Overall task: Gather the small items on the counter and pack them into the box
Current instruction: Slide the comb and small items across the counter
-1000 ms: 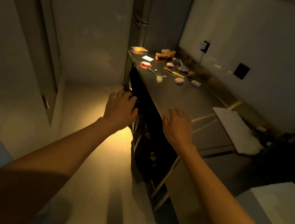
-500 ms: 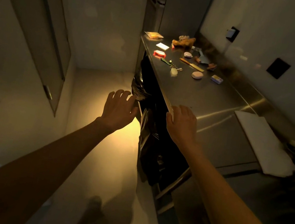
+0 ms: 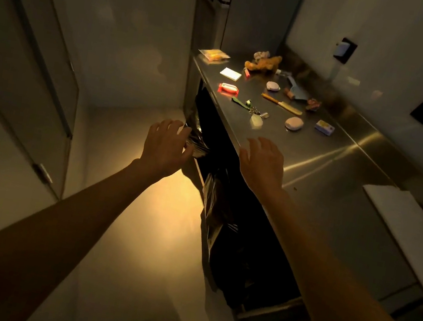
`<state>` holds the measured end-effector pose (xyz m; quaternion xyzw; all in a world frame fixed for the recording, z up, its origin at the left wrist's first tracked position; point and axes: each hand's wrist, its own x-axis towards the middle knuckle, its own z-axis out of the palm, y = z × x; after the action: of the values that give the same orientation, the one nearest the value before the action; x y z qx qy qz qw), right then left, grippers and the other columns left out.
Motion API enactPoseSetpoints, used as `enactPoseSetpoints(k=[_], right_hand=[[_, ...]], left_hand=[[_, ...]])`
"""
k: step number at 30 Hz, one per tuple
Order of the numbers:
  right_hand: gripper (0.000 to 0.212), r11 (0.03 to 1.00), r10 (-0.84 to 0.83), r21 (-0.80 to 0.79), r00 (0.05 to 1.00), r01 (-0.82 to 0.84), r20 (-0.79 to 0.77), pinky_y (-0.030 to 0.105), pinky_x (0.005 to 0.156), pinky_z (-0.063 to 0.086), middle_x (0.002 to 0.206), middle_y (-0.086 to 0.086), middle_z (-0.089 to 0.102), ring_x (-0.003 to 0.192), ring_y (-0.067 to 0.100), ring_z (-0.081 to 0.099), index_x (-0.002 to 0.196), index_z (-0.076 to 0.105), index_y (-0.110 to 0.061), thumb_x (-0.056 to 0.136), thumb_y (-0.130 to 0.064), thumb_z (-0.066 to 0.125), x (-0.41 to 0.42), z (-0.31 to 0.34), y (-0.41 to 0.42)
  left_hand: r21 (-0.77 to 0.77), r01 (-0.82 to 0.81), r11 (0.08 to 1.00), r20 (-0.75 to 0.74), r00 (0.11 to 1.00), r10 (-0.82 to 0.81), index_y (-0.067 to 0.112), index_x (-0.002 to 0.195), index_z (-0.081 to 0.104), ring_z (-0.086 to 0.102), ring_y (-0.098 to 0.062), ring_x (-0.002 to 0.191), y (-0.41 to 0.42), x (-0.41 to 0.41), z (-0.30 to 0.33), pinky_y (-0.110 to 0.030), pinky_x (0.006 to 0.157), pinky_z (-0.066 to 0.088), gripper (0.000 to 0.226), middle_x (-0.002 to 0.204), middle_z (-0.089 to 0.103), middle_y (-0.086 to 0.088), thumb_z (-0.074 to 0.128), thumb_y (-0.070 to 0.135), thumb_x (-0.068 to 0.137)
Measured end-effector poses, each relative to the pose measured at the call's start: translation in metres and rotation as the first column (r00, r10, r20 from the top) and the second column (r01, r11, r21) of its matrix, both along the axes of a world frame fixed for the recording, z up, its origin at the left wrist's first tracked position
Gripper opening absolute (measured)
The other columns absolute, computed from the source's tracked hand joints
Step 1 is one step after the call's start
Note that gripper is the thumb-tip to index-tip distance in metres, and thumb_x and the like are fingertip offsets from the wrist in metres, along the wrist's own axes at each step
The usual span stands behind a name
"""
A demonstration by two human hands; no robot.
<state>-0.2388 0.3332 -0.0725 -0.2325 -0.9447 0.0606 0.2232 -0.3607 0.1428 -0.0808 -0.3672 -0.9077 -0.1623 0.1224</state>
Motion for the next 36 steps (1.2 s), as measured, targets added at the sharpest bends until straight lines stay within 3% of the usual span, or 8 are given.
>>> enactPoseSetpoints(k=[6, 13, 25, 31, 36], right_hand=[[0.032, 0.999, -0.014, -0.042, 0.999, 0.015, 0.035, 0.037, 0.086, 0.043, 0.109, 0.004, 0.062, 0.102, 0.022, 0.055, 0.115, 0.06, -0.016, 0.095, -0.036, 0.044, -0.045, -0.034, 0.017], [0.031, 0.996, -0.025, -0.088, 0.996, 0.033, 0.088, 0.036, 0.092, 0.037, 0.115, 0.005, 0.059, 0.11, 0.023, 0.05, 0.118, 0.058, -0.015, 0.097, -0.033, 0.045, -0.099, -0.053, 0.054], [0.035, 0.987, -0.074, -0.134, 0.993, 0.087, 0.095, 0.043, 0.1, 0.037, 0.124, 0.008, 0.057, 0.12, 0.025, 0.045, 0.122, 0.058, -0.013, 0.096, -0.031, 0.045, -0.243, -0.059, 0.197], [0.034, 0.986, -0.101, -0.119, 0.986, 0.117, 0.13, 0.037, 0.092, 0.037, 0.116, 0.005, 0.058, 0.11, 0.023, 0.048, 0.123, 0.058, -0.013, 0.097, -0.03, 0.045, -0.288, -0.062, 0.245], [0.036, 0.977, -0.117, -0.159, 0.978, 0.145, 0.173, 0.039, 0.1, 0.036, 0.122, 0.005, 0.057, 0.116, 0.022, 0.046, 0.127, 0.055, -0.015, 0.098, -0.032, 0.041, -0.302, -0.091, 0.262]], left_hand=[[-0.045, 0.049, 0.998, 0.065, 0.997, -0.046, 0.014, 0.134, 0.051, 0.038, -0.031, 0.131, 0.021, -0.048, -0.023, -0.046, 0.108, 0.026, 0.045, 0.14, 0.048, -0.011, 0.049, 0.038, 0.095], [-0.065, 0.06, 0.996, 0.114, 0.992, -0.053, 0.014, 0.133, 0.052, 0.04, -0.031, 0.131, 0.065, -0.107, -0.047, -0.045, 0.106, 0.029, 0.045, 0.139, 0.05, -0.01, 0.049, 0.038, 0.096], [-0.088, 0.165, 0.982, 0.068, 0.985, -0.16, 0.013, 0.128, 0.057, 0.047, -0.026, 0.122, 0.22, -0.251, -0.041, -0.04, 0.101, 0.034, 0.042, 0.127, 0.057, -0.007, 0.051, 0.036, 0.093], [-0.139, 0.172, 0.975, 0.106, 0.982, -0.159, 0.015, 0.13, 0.054, 0.046, -0.022, 0.124, 0.269, -0.298, -0.053, -0.037, 0.103, 0.034, 0.043, 0.131, 0.055, -0.005, 0.045, 0.039, 0.095], [-0.152, 0.193, 0.969, 0.164, 0.972, -0.168, 0.016, 0.134, 0.051, 0.041, -0.023, 0.13, 0.298, -0.323, -0.072, -0.04, 0.109, 0.03, 0.046, 0.137, 0.051, -0.005, 0.044, 0.04, 0.096]])
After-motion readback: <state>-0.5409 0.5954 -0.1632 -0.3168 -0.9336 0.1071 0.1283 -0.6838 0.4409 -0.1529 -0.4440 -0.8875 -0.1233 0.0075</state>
